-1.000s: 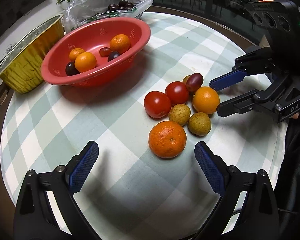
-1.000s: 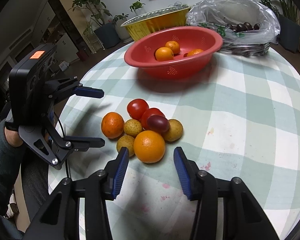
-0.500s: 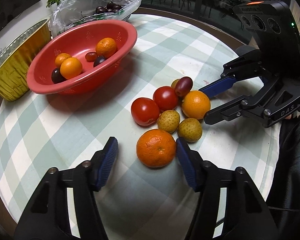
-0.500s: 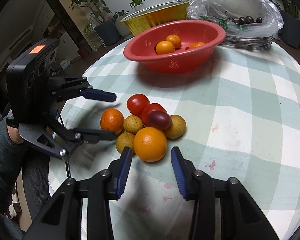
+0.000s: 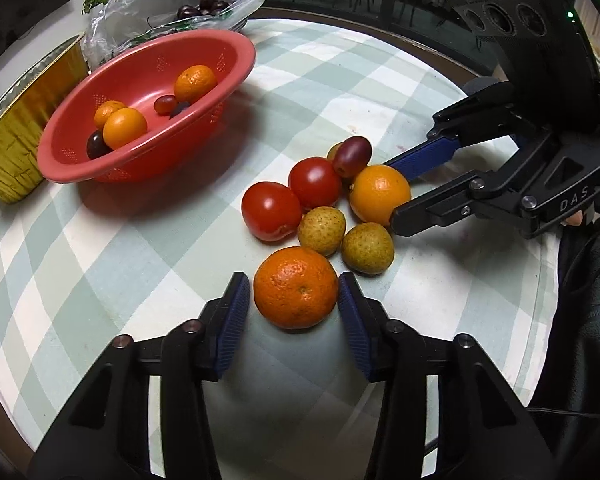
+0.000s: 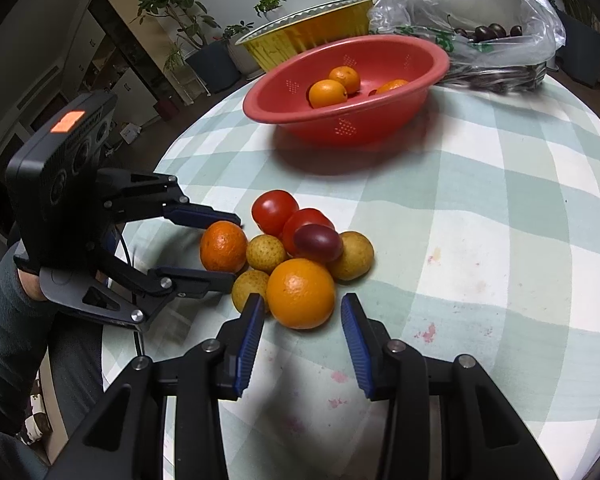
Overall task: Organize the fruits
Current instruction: 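Grasp a large orange with the left tool while the right tool grasps a tangerine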
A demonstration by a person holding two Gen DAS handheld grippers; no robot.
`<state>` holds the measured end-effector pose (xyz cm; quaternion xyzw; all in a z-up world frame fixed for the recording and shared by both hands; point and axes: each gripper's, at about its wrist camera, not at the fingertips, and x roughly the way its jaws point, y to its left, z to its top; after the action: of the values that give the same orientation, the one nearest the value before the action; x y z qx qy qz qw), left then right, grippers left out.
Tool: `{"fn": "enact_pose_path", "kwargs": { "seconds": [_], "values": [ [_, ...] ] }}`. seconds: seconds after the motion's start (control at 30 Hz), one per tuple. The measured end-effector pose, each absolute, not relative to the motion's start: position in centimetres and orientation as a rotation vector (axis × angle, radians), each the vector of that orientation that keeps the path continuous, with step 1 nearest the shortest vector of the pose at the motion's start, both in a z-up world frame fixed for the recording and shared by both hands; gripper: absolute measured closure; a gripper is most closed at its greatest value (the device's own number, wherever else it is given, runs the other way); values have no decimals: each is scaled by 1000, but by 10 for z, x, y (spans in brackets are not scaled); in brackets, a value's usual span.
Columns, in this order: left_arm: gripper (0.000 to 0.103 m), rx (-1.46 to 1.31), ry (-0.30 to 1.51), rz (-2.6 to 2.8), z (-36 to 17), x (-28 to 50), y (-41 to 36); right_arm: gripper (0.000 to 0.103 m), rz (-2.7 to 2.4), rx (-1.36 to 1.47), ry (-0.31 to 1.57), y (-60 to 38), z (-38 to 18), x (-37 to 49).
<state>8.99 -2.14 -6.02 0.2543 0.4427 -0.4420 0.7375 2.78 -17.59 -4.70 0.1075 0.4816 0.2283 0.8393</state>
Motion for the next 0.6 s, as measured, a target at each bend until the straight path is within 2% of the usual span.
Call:
{"fn": "enact_pose_path", "kwargs": {
  "seconds": [0.47,0.6],
  "values": [
    [67,552,959,-962,-57,83,-21,59,470,248,1031,-174,-48,39],
    [67,537,960,-958,-56,83,-18,63,477,258,1036,-173,-49,42]
  ]
}}
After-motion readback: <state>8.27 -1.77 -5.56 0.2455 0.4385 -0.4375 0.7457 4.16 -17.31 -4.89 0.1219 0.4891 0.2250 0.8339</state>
